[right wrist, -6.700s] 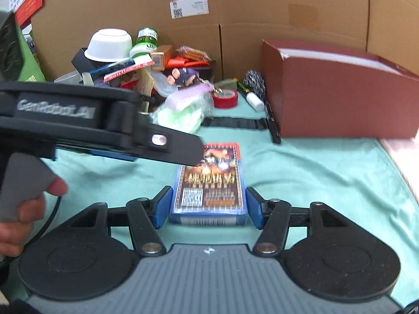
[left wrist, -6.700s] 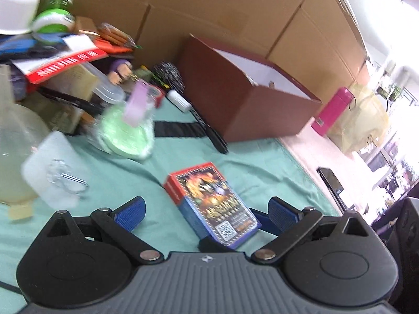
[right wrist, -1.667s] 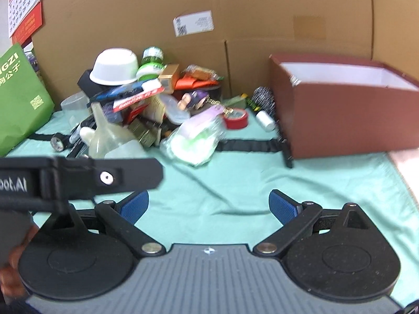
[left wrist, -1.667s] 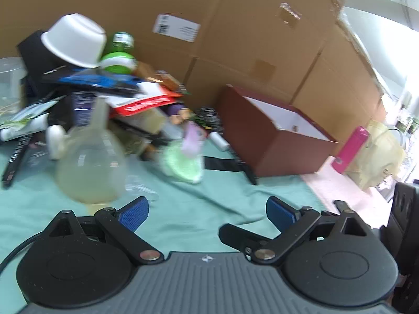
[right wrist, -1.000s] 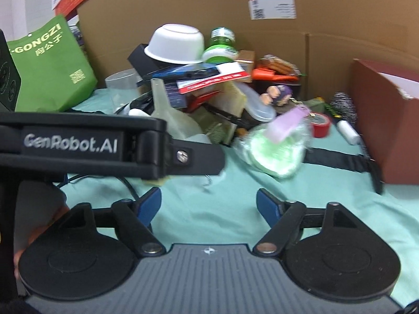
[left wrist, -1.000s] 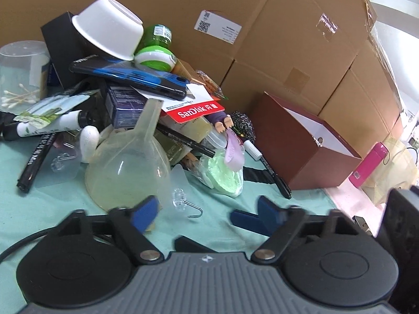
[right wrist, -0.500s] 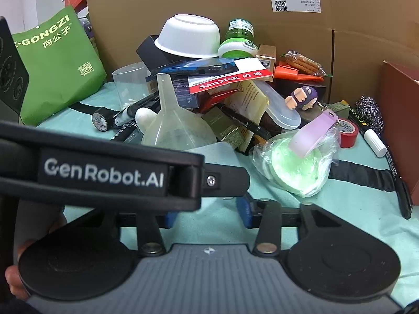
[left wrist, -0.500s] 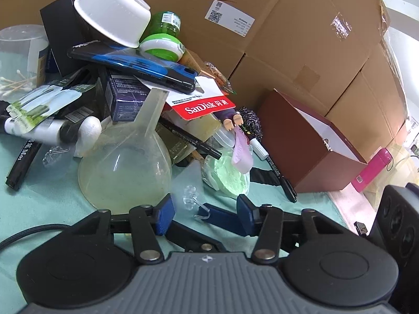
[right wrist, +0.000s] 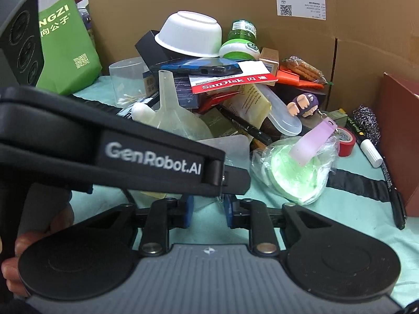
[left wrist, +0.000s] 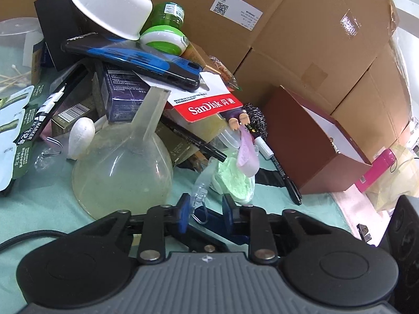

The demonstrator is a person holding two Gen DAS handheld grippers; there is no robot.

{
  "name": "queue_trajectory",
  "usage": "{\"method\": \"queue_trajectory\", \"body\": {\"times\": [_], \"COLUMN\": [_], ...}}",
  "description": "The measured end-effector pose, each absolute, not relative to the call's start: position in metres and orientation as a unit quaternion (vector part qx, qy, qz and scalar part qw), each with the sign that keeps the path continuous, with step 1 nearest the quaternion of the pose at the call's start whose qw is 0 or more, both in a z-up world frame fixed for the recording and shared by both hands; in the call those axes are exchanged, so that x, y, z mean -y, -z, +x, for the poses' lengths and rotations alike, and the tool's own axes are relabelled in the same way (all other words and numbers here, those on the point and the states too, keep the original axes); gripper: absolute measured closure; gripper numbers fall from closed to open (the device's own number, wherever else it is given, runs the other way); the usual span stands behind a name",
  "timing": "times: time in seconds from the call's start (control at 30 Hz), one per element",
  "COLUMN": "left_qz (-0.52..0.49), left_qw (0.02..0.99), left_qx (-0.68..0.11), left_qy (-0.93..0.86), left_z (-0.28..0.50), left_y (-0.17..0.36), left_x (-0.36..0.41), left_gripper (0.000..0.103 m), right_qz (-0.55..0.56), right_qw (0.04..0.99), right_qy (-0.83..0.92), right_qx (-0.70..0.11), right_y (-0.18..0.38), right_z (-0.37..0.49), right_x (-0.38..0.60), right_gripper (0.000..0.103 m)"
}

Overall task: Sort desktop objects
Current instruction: 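Close both tools on the clear plastic hook, then lift the clear hook with both tools and carry it into the maroon box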

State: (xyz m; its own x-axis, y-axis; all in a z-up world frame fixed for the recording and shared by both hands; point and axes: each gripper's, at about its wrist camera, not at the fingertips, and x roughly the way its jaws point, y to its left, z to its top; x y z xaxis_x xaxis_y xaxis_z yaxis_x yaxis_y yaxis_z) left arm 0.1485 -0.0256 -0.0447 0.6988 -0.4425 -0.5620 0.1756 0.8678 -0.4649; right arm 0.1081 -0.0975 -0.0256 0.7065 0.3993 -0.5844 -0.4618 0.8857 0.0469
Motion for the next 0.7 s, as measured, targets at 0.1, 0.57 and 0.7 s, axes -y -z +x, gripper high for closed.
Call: {"method": "queue_trajectory", "body": {"times": [0.1, 0.57, 0.7], "left_qz": [-0.192, -0.180, -0.175], "left_qw": [0.902, 0.904, 0.905], "left_qx": [-0.349, -0.347, -0.340], "left_qy": [0.167, 0.175, 0.189], "left_z": [0.149, 0.143, 0.139], "left_y": [0.045, 0.036, 0.027], "left_x": [0.027, 0.036, 0.046], "left_gripper": [0.083, 0.089, 0.089], "right_qz": [-0.043, -0.019, -0.011], "right_qw": [0.923, 0.928, 0.934], "right_qy": [-0.232, -0.223, -0.216], "right_qx": [-0.305, -0.297, -0.285], "right_y": [0.026, 0.021, 0.014], "right_z": [0.108, 0.098, 0.090], "right_x": [0.100, 0.112, 0.122], "right_gripper": [0.084, 0.085, 0.085]}}
